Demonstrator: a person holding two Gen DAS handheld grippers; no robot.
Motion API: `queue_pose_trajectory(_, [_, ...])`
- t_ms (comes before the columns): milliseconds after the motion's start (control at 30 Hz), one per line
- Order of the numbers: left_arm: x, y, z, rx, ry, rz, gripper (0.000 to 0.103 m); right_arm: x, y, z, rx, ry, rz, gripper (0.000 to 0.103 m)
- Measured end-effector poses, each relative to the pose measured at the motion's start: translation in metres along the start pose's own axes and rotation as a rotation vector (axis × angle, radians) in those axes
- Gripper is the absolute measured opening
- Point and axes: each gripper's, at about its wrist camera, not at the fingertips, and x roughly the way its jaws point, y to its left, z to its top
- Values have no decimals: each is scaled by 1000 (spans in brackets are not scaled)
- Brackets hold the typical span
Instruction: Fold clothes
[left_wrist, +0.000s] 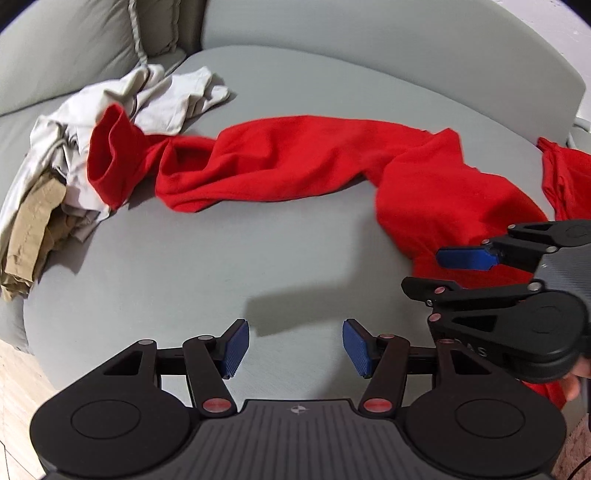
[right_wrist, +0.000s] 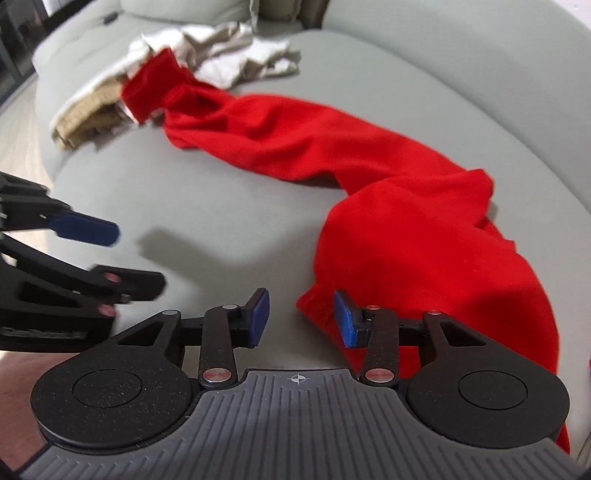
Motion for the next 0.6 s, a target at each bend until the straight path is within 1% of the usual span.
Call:
queue_pose_trajectory(33, [3, 2, 0, -8, 7, -6, 55, 4, 0, 0, -4, 9, -7, 46])
queue_pose_trajectory(100, [6, 3, 0, -15, 16, -17, 55, 9, 4, -3, -41, 10, -47, 47])
queue_pose_trajectory(167, [8, 3, -2, -10, 17, -19, 55, 9, 3, -5, -47, 20, -88, 44])
queue_pose_trajectory(200, [8, 3, -2, -7, 17, -19, 55, 8, 1, -6, -38, 26, -94, 34])
queue_pose_trajectory(233, [7, 1, -3, 0, 15, -20, 55, 6, -2, -7, -28, 32, -98, 28])
queue_pose_trajectory(300, [5, -4, -5, 18, 10, -23, 55, -4, -14, -8, 16, 40, -92, 5])
queue_pose_trajectory(367, [0, -11, -6, 40, -3, -30, 55, -14, -21, -8, 47, 28, -89, 5])
queue_pose_trajectory(433, [-9, -25, -7, 76, -27, -38, 58, -33, -29, -7, 77, -14, -104, 5])
queue_pose_trajectory(500, [-16, -35, -7, 101, -45, -40, 61, -63, -48, -7, 136, -86, -138, 5])
queue_pose_trajectory(567, [-29, -54, -6, 141, -81, -34, 62, -97, -75, -12, 215, -163, -196, 4])
queue_pose_trajectory(600, [-35, -64, -6, 161, -98, -31, 63, -109, -86, -15, 248, -186, -219, 4])
